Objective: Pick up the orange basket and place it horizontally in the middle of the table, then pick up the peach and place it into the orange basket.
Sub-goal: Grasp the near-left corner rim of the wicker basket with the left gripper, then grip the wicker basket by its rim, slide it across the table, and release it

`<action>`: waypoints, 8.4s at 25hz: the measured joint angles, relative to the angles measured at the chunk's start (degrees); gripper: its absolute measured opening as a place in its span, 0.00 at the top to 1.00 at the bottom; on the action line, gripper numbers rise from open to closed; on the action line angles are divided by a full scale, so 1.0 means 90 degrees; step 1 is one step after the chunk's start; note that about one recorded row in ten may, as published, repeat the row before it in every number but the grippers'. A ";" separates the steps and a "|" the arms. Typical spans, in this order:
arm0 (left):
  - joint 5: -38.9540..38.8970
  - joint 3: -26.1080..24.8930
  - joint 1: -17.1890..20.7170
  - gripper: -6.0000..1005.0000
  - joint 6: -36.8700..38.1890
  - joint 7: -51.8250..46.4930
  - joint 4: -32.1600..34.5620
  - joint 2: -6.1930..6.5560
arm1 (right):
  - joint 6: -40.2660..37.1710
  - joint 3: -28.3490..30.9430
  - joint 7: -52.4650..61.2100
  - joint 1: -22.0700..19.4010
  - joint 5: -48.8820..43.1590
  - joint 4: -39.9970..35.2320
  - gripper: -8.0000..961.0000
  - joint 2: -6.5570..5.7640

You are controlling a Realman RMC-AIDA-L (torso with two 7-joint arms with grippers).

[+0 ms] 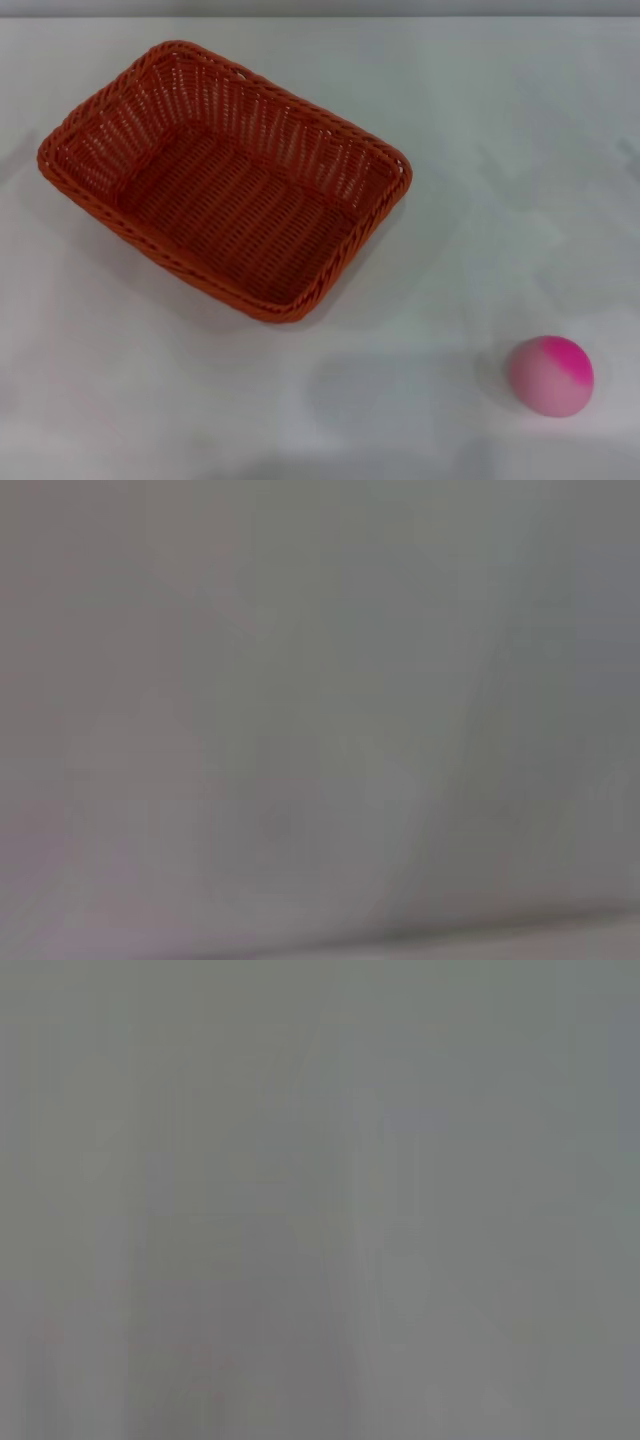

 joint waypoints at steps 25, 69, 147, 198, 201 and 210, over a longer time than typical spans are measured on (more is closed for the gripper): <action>0.2109 0.0097 -0.1756 0.13 -0.0726 0.0818 0.1744 0.0335 | 0.0114 -0.0252 -0.0077 0.0012 -0.0007 0.0429 0.33 0.0001; 0.2487 0.0827 -0.1865 0.23 0.0504 0.0765 0.2574 -0.0031 | 0.0079 -0.0356 -0.0141 0.0092 0.0010 0.0732 0.33 0.0011; 0.4386 0.2299 -0.3365 0.81 0.0012 -0.6099 0.2075 -0.0441 | -0.0283 -0.0453 -0.0455 0.0164 0.0246 0.0888 0.33 -0.0062; 0.3651 0.3442 -0.3294 0.80 0.0196 -0.7012 0.2244 -0.0451 | -0.0218 -0.0688 -0.0472 0.0137 0.0248 0.0566 0.33 -0.0056; 0.3583 0.3422 -0.3295 0.79 0.0174 -0.6928 0.2251 -0.0450 | -0.0218 -0.0688 -0.0474 0.0143 0.0252 0.0566 0.33 -0.0056; 0.3461 0.3401 -0.3261 0.55 0.0107 -0.6813 0.2265 -0.0447 | -0.0218 -0.0688 -0.0477 0.0182 0.0253 0.0566 0.33 -0.0026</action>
